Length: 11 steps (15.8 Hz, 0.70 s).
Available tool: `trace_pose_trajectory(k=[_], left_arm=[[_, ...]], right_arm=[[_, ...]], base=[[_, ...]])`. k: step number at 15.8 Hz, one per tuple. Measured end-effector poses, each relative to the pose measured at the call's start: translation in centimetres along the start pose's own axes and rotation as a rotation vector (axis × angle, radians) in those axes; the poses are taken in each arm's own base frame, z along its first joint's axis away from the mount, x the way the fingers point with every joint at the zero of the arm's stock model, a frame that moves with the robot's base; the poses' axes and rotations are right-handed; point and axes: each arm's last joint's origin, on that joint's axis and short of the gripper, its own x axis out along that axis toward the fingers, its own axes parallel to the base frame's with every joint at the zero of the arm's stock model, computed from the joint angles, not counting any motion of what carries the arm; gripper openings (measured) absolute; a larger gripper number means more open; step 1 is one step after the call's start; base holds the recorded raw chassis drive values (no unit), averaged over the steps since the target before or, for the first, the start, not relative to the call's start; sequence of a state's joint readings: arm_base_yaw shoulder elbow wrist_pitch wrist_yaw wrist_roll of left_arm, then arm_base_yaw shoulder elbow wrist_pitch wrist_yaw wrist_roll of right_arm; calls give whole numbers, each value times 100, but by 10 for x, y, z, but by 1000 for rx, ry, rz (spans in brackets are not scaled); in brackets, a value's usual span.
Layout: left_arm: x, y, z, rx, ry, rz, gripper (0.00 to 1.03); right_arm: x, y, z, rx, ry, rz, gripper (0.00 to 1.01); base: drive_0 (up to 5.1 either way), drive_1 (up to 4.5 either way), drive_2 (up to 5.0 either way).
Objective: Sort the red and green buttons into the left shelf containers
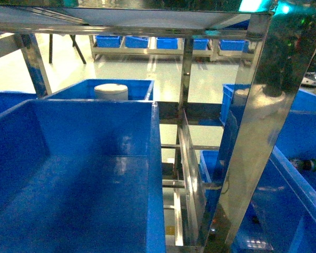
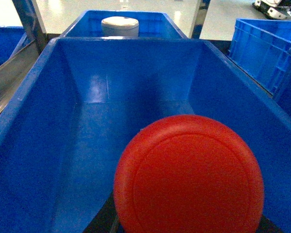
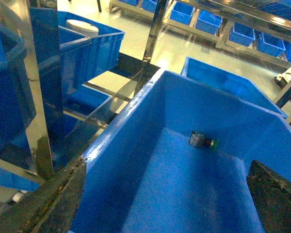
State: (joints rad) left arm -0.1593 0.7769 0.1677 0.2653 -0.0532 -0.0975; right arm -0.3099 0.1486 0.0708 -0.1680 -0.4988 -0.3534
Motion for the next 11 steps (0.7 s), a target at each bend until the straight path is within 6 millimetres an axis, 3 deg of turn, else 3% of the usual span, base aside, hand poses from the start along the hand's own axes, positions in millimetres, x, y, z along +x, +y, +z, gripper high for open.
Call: trace_pose_trajectory(k=[6, 11], left_arm=[[40, 22, -3, -22, 159, -39, 26], [71, 25, -1, 4, 247, -59, 26]], right_arm=[[0, 0, 0, 0, 0, 0, 98], [0, 0, 0, -1, 0, 0, 98]], base=[[0, 0, 0], [0, 0, 0]])
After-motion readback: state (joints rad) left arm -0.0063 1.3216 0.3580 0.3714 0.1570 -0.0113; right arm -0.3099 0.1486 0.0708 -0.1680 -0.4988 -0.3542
